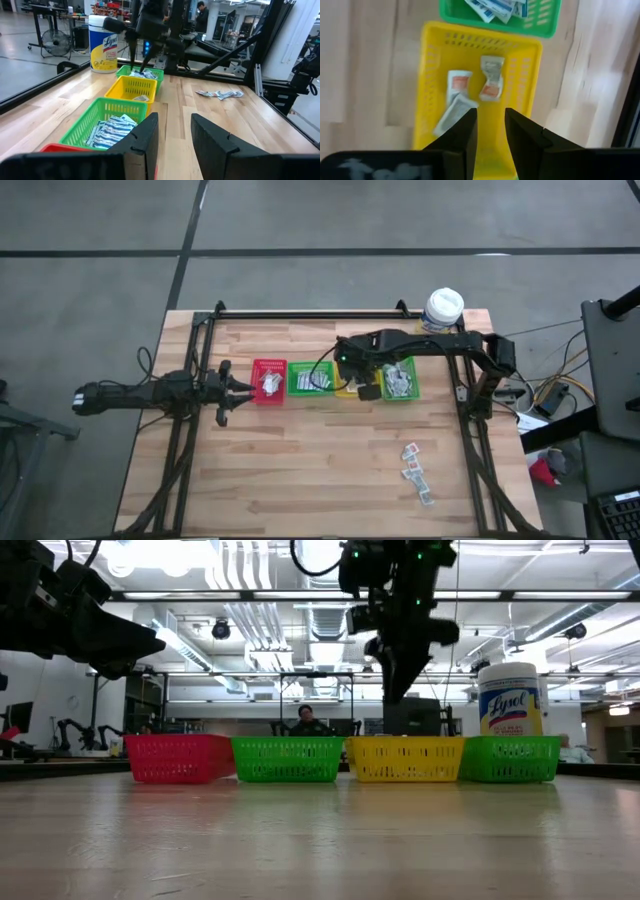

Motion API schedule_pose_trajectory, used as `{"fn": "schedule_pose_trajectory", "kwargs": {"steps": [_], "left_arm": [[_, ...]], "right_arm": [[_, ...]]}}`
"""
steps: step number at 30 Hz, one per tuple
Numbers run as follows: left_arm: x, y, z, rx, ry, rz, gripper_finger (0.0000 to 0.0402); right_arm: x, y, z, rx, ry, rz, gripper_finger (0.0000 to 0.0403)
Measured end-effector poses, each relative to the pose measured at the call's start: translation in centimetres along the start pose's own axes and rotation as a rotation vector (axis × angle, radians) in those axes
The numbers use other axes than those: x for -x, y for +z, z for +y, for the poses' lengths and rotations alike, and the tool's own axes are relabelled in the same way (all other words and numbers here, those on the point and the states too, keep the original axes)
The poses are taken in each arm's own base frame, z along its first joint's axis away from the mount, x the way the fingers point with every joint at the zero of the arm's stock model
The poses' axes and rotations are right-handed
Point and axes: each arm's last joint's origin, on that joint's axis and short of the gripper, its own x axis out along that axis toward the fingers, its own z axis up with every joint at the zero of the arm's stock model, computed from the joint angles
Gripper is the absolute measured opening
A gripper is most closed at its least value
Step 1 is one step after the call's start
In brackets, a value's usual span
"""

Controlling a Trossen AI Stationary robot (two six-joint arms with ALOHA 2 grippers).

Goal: Pick & Place First Aid Supplies
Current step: Put the orange ointment pack into the yellow bin

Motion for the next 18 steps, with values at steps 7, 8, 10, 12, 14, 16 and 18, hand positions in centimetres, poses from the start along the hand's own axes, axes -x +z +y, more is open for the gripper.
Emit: {"fn": "schedule_pose_trajectory", "kwargs": {"steps": [7,8,10,12,14,16,18], "left_arm": [[0.0,0.0,0.0,-0.001,0.0,0.0,0.0113],[0.0,0.0,0.0,-0.001,0.0,0.0,0.0113],[0.0,0.0,0.0,-0.001,0.0,0.0,0.0113],[0.0,0.0,0.0,-0.001,0.0,0.0,0.0113],[0.0,0.0,0.0,0.0,0.0,0.0,0.0113],[0.0,0.0,0.0,0.0,0.0,0.0,0.0113],[0.0,0.0,0.0,0.0,0.0,0.0,0.0113]], "right_arm": [[1.7,0.0,2.1,-0.162,0.069,0.106,0.0085],[1.8,-0.1,2.6,-0.188,0.085,0.127,0.0083],[1.7,-0.4,3.6,-0.224,0.119,0.17,0.0078],[1.5,-0.9,4.8,-0.242,0.151,0.23,0.0073],[1.4,-1.2,6.1,-0.246,0.165,0.281,0.0068],[1.3,-1.5,7.4,-0.244,0.168,0.322,0.0063],[1.2,-1.6,8.7,-0.242,0.166,0.339,0.0057]]}}
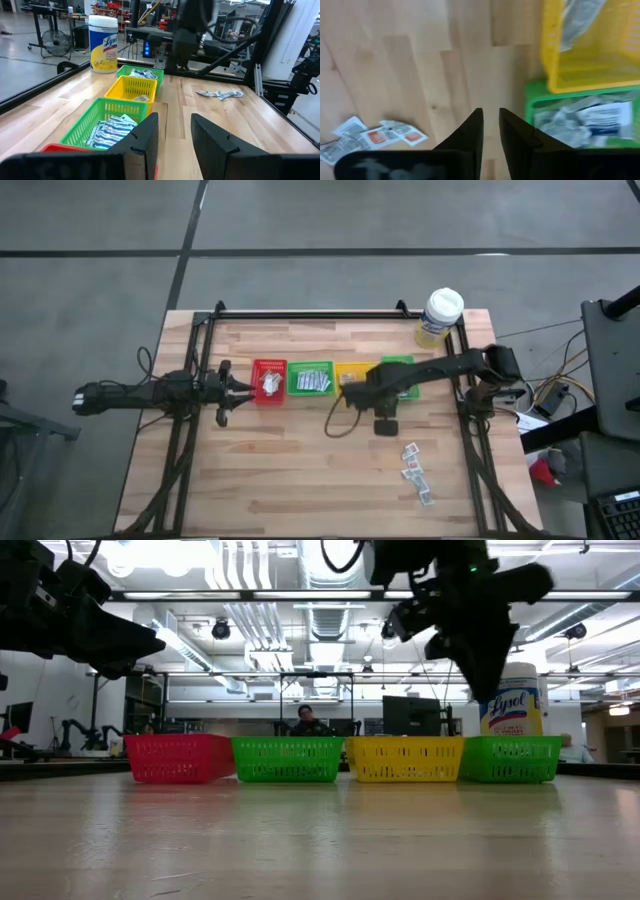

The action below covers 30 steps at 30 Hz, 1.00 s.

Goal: Pick & Place First Aid Supplies
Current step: Put the orange ointment pack into the yellow bin

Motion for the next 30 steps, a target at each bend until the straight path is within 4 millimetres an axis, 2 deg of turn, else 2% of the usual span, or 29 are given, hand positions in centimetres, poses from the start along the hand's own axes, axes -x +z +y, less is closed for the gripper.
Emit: {"fn": "schedule_pose_trajectory", "kwargs": {"steps": [7,14,21,30], "left_arm": [[0.0,0.0,0.0,0.0,0.0,0.0,0.0113],[0.0,0.0,0.0,0.0,0.0,0.0,0.0113],[0.0,0.0,0.0,-0.001,0.0,0.0,0.0113],[0.0,0.0,0.0,0.0,0.0,0.0,0.0113]], "right_arm": [[-1.3,-1.4,4.0,-0.02,-0.018,0.047,0.0043],[-2.8,-3.2,6.9,-0.043,-0.011,0.116,0.0044],[-4.3,-4.7,8.2,0.007,-0.051,0.16,0.0043],[-6.2,-5.9,9.6,0.198,-0.051,0.147,0.0045]]}}
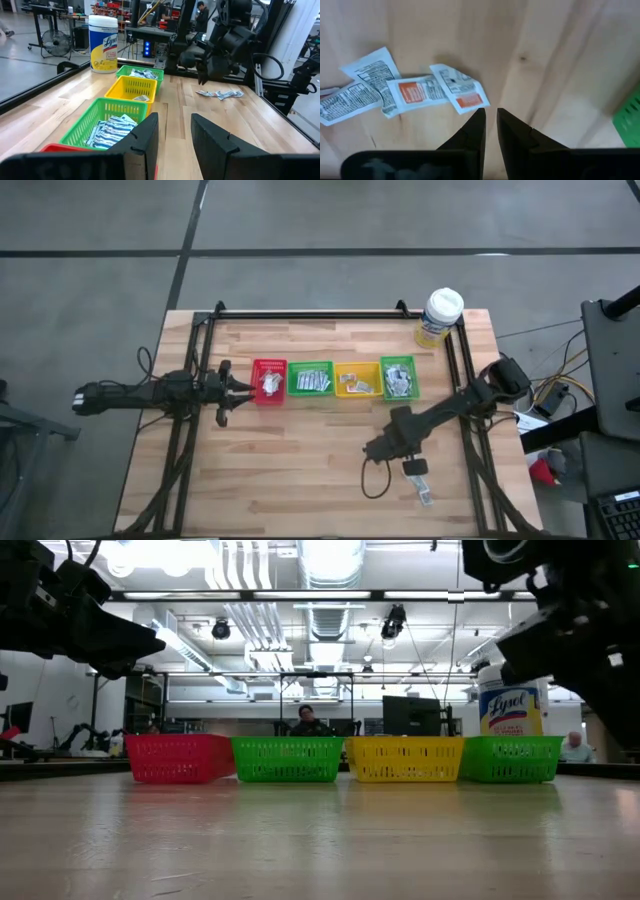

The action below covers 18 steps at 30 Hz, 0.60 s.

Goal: Pick & Place First Aid Supplies
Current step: Put the orange ointment pack into the yellow bin

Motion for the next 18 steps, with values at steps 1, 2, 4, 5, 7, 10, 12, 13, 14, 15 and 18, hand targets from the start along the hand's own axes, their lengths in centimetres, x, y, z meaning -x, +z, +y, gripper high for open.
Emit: {"fn": "schedule_pose_trajectory", "kwargs": {"steps": [1,2,4,5,7,10,12,13,14,15,18], "left_arm": [[0.0,0.0,0.0,0.0,0.0,0.0,0.0113],[0.0,0.0,0.0,0.0,0.0,0.0,0.0113],[0.0,0.0,0.0,0.0,0.0,0.0,0.0113],[0.0,0.0,0.0,0.0,0.0,0.0,0.0113],[0.0,0.0,0.0,0.0,0.0,0.0,0.0113],[0.0,0.0,0.0,0.0,0.0,0.0,0.0113],[0.0,0.0,0.0,0.0,0.0,0.0,0.0113],[0.0,0.0,0.0,0.0,0.0,0.0,0.0113],[0.0,0.0,0.0,0.0,0.0,0.0,0.0113],[0.0,0.0,0.0,0.0,0.0,0.0,0.0113],[0.0,0.0,0.0,0.0,0.0,0.0,0.0113]], "right_arm": [[-0.3,0.0,0.2,0.011,0.001,-0.008,0.0047],[-0.5,0.0,0.3,0.022,0.003,-0.016,0.005],[-1.0,0.0,0.6,0.04,0.005,-0.032,0.0058],[-1.3,0.0,0.6,0.044,0.006,-0.037,0.0063],[-1.7,-0.2,0.7,0.05,0.004,-0.033,0.0074],[-2.2,-0.5,0.7,0.058,-0.001,-0.013,0.009],[-2.3,-0.6,0.8,0.065,-0.002,-0.008,0.0097],[-2.3,-0.6,0.8,0.068,-0.003,-0.009,0.0101],[-2.3,-0.6,0.9,0.072,-0.002,-0.011,0.0103],[-2.3,-0.6,0.9,0.078,-0.002,-0.012,0.0106],[-2.3,-0.3,1.0,0.09,0.007,-0.042,0.0111]]}}
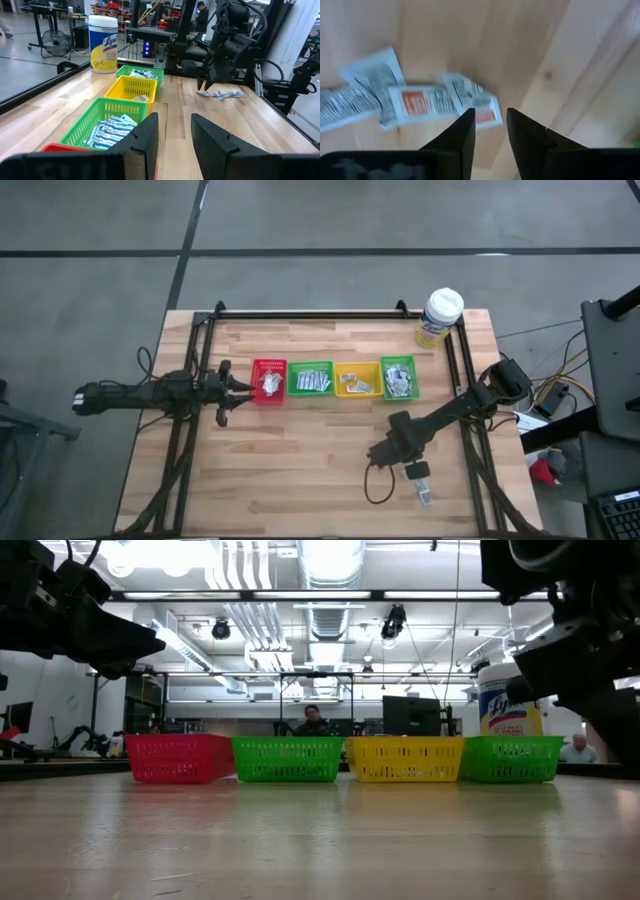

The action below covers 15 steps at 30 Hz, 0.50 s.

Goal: Pick & Place First Aid Supplies
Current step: Put the orange ointment pack into the yellow bin

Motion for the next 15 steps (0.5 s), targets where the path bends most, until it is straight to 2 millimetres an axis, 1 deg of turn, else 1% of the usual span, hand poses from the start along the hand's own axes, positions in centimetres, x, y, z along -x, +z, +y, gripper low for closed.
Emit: {"fn": "schedule_pose_trajectory", "kwargs": {"steps": [5,15], "left_arm": [[0.0,-0.01,0.01,0.0,0.001,0.0,0.0113],[0.0,-0.01,0.0,0.0,0.0,0.0,0.0113]], "right_arm": [[0.01,0.54,0.14,0.036,0.013,-0.055,0.0114],[-0.11,0.59,0.15,0.048,0.015,-0.064,0.0103]]}}
